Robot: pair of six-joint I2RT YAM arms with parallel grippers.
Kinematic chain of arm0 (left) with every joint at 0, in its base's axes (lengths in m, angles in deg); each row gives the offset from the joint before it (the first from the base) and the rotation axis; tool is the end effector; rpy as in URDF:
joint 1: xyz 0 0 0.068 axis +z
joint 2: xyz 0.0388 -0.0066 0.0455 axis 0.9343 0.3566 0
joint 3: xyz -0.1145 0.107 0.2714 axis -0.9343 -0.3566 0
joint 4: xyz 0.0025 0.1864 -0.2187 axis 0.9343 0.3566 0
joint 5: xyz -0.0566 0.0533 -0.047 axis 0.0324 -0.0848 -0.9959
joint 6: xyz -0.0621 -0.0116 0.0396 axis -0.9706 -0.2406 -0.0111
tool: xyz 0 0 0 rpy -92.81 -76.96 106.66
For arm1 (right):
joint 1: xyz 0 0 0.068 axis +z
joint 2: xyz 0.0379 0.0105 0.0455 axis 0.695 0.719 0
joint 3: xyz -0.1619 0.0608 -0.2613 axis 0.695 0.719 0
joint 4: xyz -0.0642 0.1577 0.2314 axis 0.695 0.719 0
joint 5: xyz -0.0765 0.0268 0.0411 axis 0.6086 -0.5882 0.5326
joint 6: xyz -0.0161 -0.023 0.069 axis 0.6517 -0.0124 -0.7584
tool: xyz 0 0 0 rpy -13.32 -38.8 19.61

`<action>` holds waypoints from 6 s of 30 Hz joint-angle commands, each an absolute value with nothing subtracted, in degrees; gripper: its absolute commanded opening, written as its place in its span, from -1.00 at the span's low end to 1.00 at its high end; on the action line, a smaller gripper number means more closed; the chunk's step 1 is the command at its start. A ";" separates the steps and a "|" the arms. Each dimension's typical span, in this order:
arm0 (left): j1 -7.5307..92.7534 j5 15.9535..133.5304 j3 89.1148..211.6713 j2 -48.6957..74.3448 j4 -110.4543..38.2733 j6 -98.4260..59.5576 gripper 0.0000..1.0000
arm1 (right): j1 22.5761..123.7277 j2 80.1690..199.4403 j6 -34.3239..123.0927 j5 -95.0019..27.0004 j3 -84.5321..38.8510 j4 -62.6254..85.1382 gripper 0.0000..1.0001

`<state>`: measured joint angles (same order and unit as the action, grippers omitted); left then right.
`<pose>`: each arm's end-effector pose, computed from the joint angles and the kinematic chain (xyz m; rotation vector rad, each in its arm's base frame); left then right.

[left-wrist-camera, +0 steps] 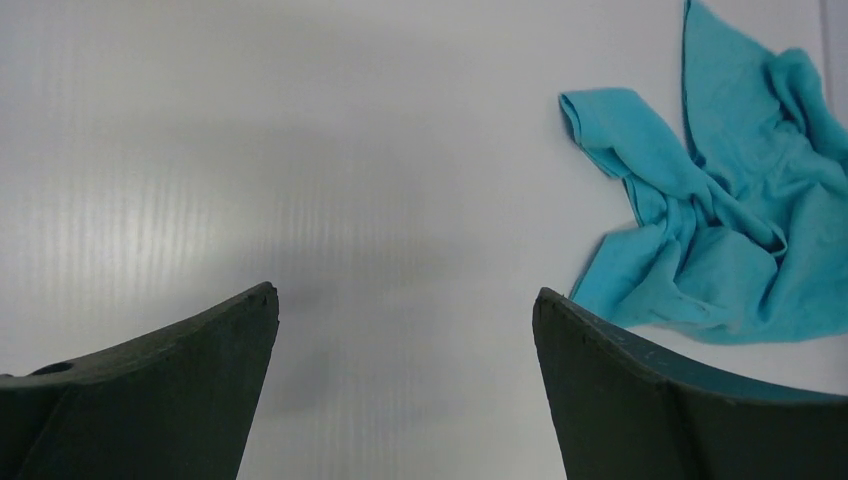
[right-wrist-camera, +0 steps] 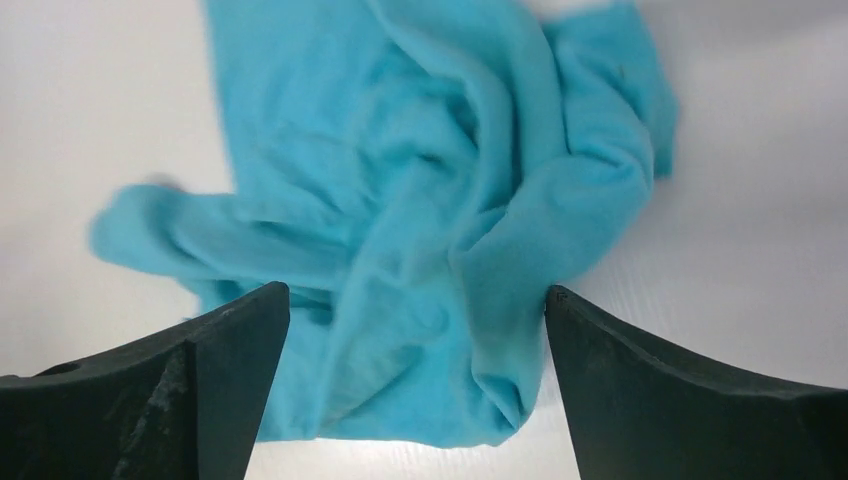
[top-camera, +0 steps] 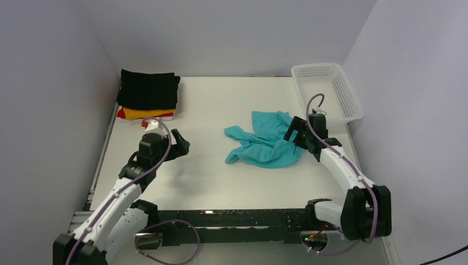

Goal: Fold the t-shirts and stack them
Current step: Move the tshirt to the center of the board, then flatten out the tshirt

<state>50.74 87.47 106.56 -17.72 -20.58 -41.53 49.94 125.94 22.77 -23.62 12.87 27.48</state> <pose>0.1911 -0.0583 0.2411 -0.3305 2.1000 -0.4646 0.2680 0.0247 0.2287 0.4826 2.3022 0.2402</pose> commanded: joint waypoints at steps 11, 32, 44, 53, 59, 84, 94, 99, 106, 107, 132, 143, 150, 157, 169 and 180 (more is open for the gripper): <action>45.76 66.67 129.43 24.21 -39.59 -41.22 0.99 | 57.56 116.86 34.57 -20.32 9.66 18.62 1.00; 37.07 74.72 161.66 59.09 -23.21 -39.29 0.29 | 57.59 116.40 34.20 -18.69 12.40 16.68 1.00; 35.84 86.19 151.73 51.01 -23.71 -36.58 -1.00 | 57.79 122.72 34.66 -20.01 9.41 17.03 1.00; 35.86 96.10 126.19 28.86 -26.67 -41.74 -1.00 | 68.81 145.78 34.75 -17.01 -6.77 17.08 1.00; 35.85 98.32 122.69 23.66 -25.08 -44.77 -1.00 | 73.63 167.53 32.51 -8.97 -25.75 22.59 1.00; 35.85 105.78 120.45 18.61 -22.63 -46.89 -1.00 | 69.56 191.44 27.46 -3.11 -45.02 30.59 -0.20; 35.89 113.44 122.31 15.26 -18.48 -47.82 -1.00 | 69.06 178.44 28.97 2.44 -34.17 22.24 -1.00; 35.90 117.33 126.30 9.01 -17.00 -46.23 -1.00 | 69.01 164.43 31.43 3.59 -27.71 14.95 -1.00; 35.89 121.41 127.52 -6.03 -18.60 -41.13 -1.00 | 69.06 141.43 33.81 3.88 -16.04 6.97 -1.00; 35.93 121.29 127.42 -8.63 -19.50 -40.23 -1.00 | 69.11 138.47 34.53 3.11 -15.25 6.51 -1.00; 36.28 130.71 135.45 -21.49 -19.71 -30.28 -1.00 | 69.07 102.12 34.74 0.34 -9.37 21.67 -1.00; 58.29 99.94 134.84 22.87 -20.20 -42.44 -1.00 | 60.78 105.93 21.71 8.92 18.33 21.05 -1.00; 58.65 95.74 147.85 38.48 -16.84 -39.73 -0.38 | 53.00 117.11 21.52 -5.45 18.14 17.99 -1.00; 58.59 93.37 145.72 31.03 -11.85 -38.52 0.98 | 52.86 118.51 21.78 -6.08 18.23 18.08 -1.00; 56.72 68.34 116.31 12.45 -31.86 -36.89 0.99 | 52.64 119.76 22.47 -7.94 18.47 18.02 -1.00; 54.29 66.62 117.42 20.97 -30.99 -36.62 0.99 | 52.61 120.52 22.98 -7.53 18.10 19.09 -1.00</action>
<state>55.96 67.21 116.00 20.35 -30.78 -37.48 52.89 120.59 22.49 -7.60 19.21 20.16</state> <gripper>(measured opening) 0.994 0.015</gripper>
